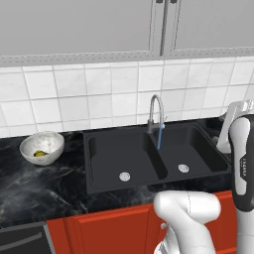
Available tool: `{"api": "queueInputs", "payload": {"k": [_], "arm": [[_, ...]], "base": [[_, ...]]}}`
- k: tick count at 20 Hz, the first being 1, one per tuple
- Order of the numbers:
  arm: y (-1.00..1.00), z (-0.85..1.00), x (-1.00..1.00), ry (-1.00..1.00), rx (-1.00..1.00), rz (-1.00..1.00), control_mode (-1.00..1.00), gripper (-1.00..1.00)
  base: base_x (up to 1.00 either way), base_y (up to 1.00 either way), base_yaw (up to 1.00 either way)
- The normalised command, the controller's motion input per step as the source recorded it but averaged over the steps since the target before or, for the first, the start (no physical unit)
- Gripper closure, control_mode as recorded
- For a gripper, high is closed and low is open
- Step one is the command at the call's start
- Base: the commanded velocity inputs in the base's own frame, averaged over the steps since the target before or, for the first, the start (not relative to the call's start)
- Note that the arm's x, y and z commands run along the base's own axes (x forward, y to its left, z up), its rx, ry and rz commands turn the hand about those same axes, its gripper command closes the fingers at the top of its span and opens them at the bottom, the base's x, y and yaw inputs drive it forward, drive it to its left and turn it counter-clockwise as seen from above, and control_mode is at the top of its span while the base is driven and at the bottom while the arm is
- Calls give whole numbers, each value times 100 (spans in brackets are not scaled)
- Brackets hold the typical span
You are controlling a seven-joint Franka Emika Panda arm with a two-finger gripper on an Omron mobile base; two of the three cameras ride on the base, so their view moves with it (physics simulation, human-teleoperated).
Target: Pick the bell peppers from the sink and place them in one bowl. Place the pear in the other bowl. Then turn off the sink faucet.
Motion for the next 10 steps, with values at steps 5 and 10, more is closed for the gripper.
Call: {"api": "queueInputs", "payload": {"k": [5,10], "arm": [[-5,-8,5,-6,13,-3,-100,-100],[-1,-35,18,-12,20,-2,-100,-100]], "base": [[0,0,0],[0,0,0]]}}
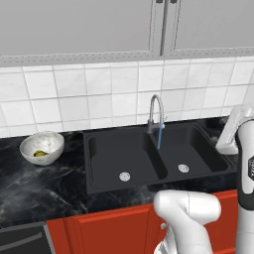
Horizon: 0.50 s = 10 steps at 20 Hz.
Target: Pick the bell peppers from the sink and place them in one bowl. Place the pear in the other bowl. Then turn off the sink faucet.
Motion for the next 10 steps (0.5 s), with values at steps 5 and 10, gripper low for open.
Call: {"api": "queueInputs", "payload": {"k": [5,10], "arm": [[-5,-20,27,-4,19,0,-100,-100],[0,0,39,0,11,0,-100,-100]], "base": [[0,0,0],[0,0,0]]}}
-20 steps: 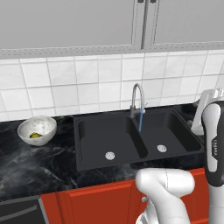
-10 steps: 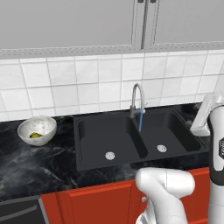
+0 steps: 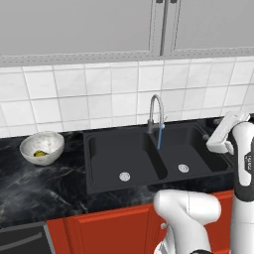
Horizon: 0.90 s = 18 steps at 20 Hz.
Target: Pick the bell peppers from the sink and place them in one bowl. Place the pear in the other bowl. Then turn off the sink faucet.
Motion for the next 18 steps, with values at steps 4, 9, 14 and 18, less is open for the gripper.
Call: {"api": "queueInputs", "payload": {"k": [4,9,14,18], "arm": [[-3,0,44,0,10,0,-100,-100],[-15,0,39,0,7,0,-100,-100],[-15,0,22,0,7,6,-100,-100],[-6,-4,13,0,5,9,-100,-100]], "base": [[0,0,0],[0,0,0],[0,0,0],[0,0,0]]}}
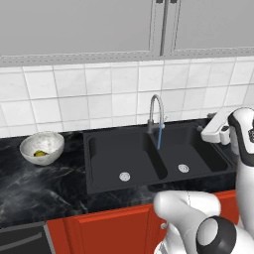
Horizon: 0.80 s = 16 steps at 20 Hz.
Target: Pick the bell peppers from the sink and place them in one bowl. Place the pear in the other bowl. Then turn off the sink faucet.
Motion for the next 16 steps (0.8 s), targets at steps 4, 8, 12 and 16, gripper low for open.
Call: {"api": "queueInputs", "payload": {"k": [4,8,12,16], "arm": [[-1,-5,21,0,2,4,-100,-100],[0,-10,27,0,1,0,-100,-100],[0,-22,33,0,0,0,-100,-100],[-1,-26,30,0,0,0,-100,-100]], "base": [[0,0,0],[0,0,0],[0,0,0],[0,0,0]]}}
